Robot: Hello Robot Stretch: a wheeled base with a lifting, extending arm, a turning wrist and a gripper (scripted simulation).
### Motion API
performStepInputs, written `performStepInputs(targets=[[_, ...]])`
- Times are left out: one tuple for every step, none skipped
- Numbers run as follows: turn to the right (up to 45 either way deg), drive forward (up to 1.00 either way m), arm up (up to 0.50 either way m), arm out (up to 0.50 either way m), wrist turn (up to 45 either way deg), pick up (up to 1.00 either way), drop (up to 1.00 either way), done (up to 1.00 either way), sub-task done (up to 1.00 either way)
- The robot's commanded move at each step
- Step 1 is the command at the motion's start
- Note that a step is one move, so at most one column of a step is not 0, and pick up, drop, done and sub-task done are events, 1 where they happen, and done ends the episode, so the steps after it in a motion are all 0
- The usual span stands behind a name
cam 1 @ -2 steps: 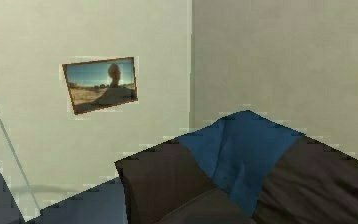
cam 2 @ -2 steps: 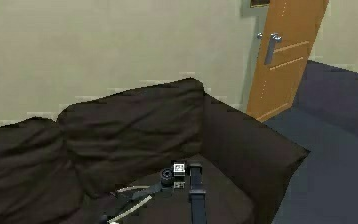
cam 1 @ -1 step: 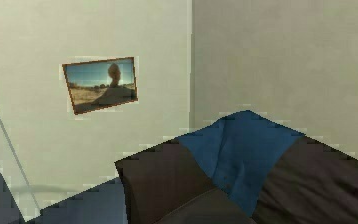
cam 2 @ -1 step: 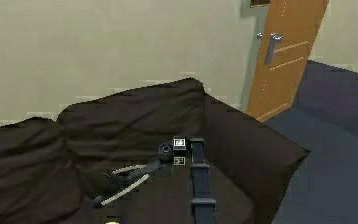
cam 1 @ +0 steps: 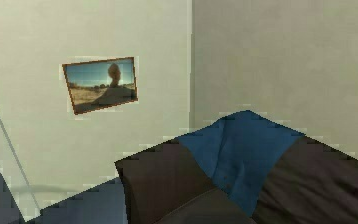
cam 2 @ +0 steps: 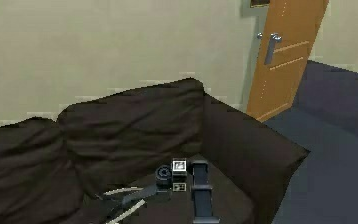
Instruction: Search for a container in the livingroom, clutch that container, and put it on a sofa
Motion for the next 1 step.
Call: performStepInputs(targets=[[0.0,0.0,0.0,0.0,0.0,0.0,0.0,1.0,0.0]])
